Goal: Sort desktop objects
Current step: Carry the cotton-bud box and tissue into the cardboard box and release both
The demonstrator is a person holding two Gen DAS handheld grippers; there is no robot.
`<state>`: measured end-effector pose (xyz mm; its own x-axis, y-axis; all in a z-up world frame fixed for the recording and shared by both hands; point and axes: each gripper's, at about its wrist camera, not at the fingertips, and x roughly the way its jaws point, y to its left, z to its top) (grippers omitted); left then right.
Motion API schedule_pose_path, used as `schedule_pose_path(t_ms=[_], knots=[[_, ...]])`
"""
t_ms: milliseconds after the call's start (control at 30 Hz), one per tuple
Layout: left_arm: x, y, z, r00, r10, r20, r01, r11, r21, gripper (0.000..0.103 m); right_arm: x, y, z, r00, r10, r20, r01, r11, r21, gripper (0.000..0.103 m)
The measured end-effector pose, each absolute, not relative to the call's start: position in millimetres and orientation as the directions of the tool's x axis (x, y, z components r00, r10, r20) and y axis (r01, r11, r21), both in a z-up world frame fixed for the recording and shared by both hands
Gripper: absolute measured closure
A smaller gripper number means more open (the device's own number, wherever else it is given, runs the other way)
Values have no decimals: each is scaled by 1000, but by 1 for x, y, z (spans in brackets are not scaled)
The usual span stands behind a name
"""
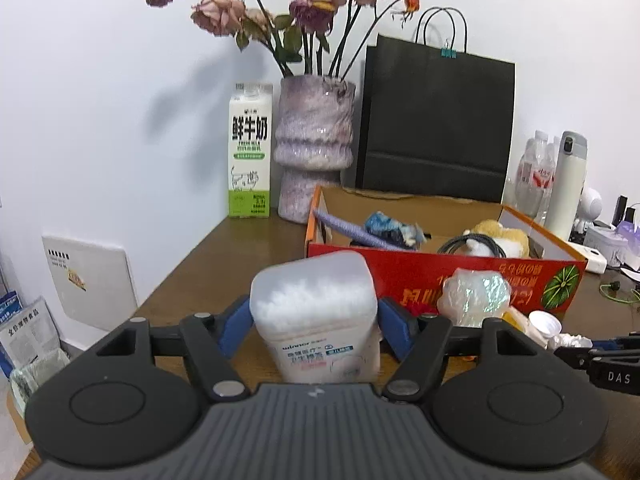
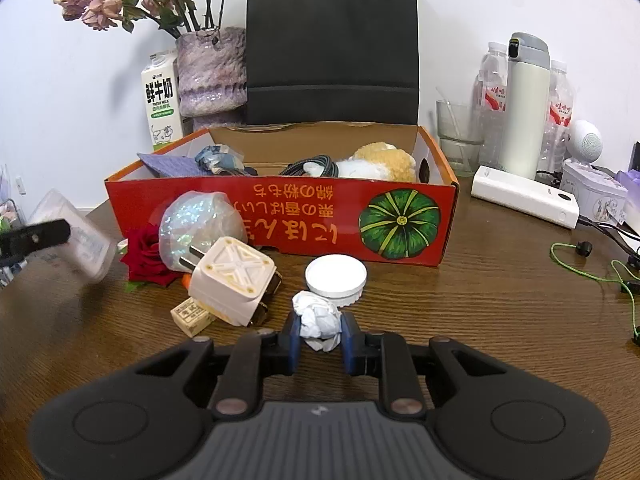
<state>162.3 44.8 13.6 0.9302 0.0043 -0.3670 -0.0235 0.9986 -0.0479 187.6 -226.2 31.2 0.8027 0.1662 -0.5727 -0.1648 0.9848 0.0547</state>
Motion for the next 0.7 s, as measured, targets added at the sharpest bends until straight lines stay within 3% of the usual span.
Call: schedule_pose_path(t_ms=[400, 700], knots=[[156, 46, 22, 942, -8, -335, -21, 996, -83, 34, 182, -230, 38, 829, 181, -529, -167, 983, 74, 83], [144, 40, 66, 978, -28, -206, 0, 990, -138, 34, 181, -239, 83, 892, 224, -393, -186, 973, 134, 83]])
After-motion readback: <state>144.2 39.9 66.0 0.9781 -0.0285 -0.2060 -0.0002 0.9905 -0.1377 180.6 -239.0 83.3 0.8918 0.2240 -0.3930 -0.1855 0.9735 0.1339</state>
